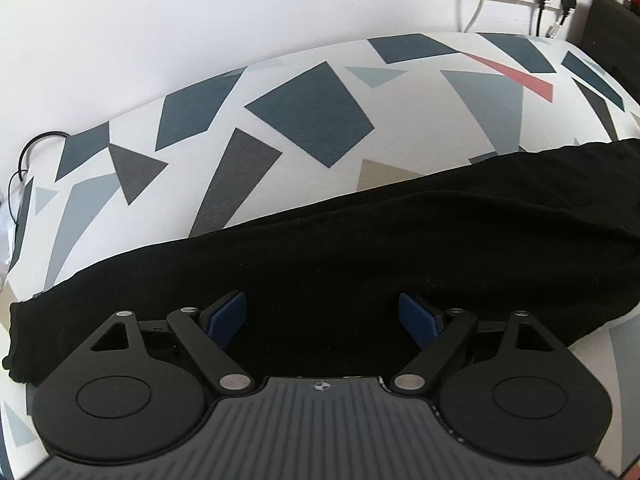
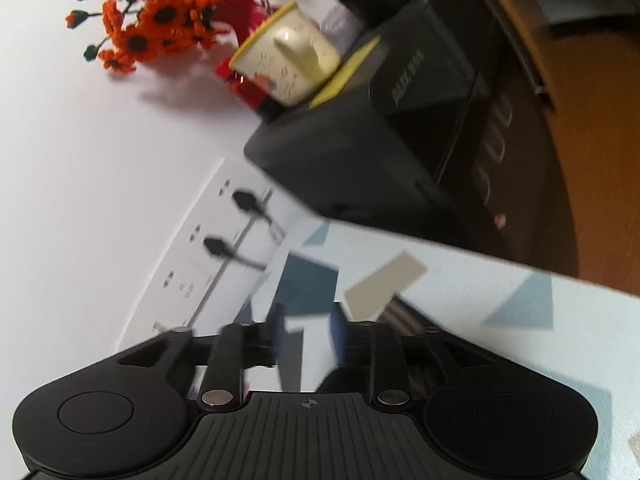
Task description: Fold clothes
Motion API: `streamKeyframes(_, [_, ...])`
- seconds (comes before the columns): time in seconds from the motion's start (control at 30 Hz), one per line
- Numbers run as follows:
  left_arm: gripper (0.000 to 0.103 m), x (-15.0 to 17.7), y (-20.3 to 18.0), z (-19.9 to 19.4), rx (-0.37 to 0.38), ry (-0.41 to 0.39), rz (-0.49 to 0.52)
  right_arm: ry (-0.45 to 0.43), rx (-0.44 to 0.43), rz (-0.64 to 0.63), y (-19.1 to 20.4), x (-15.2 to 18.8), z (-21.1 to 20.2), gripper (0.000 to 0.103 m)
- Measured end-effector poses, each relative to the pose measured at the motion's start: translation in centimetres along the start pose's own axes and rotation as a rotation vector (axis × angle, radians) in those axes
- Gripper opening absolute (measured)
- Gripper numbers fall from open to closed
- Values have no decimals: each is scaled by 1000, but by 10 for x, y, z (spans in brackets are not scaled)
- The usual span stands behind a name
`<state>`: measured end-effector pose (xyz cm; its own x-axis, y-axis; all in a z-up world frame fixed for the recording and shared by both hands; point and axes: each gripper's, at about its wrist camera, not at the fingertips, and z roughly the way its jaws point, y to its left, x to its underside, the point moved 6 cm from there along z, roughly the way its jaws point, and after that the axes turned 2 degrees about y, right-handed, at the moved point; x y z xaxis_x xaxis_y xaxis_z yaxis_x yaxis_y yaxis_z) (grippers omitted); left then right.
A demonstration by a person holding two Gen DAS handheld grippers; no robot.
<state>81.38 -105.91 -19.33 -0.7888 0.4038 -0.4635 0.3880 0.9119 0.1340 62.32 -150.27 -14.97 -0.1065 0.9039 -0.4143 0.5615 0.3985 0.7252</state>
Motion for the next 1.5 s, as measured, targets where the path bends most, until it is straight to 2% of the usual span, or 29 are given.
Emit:
streamKeyframes(0.17, [86,-1,-2,0,-20,0,-20,115,6,9,-16,13,-3,35])
streamKeyframes(0.33, [83,-6,-9,-2,-30,4,-27,144,-17,178,-47,31,3,35])
streamKeyframes(0.43, [81,-16,-22,-5,-31,-29,25,100,-40,235,-56,25,11,33])
streamKeyframes(0.53, [81,-27,-35,-5,-30,-47,56,67,-47,257,-61,18,9,12])
streamKeyframes(0.63, [81,-33,-45,1,-35,-37,87,48,-58,266,-62,14,0,5])
streamKeyframes(0.7, [81,-33,-49,7,-36,-26,97,35,-65,272,-63,10,-6,4])
streamKeyframes(0.87, [81,-33,-48,8,-19,-32,86,-62,-100,315,-65,-1,-48,4])
streamKeyframes(1.0, [81,-34,-50,9,3,-32,104,-132,-138,268,-47,-12,-80,4])
streamKeyframes(1.07, [81,-35,-51,10,3,-39,109,-131,-170,215,-33,-18,-81,4])
streamKeyframes(1.23, [81,-42,-51,15,8,-48,85,-147,-145,210,-21,-35,-42,4])
streamKeyframes(1.4, [81,-52,-50,22,-22,-80,76,-188,-22,147,-26,-54,29,6])
streamKeyframes(1.43, [81,-54,-49,24,-25,-85,65,-185,8,138,-29,-56,42,14])
streamKeyframes(1.47, [81,-57,-47,25,-30,-86,47,-177,32,122,-29,-56,52,27])
streamKeyframes(1.5, [81,-59,-45,25,-29,-90,30,-159,39,96,-26,-55,57,30])
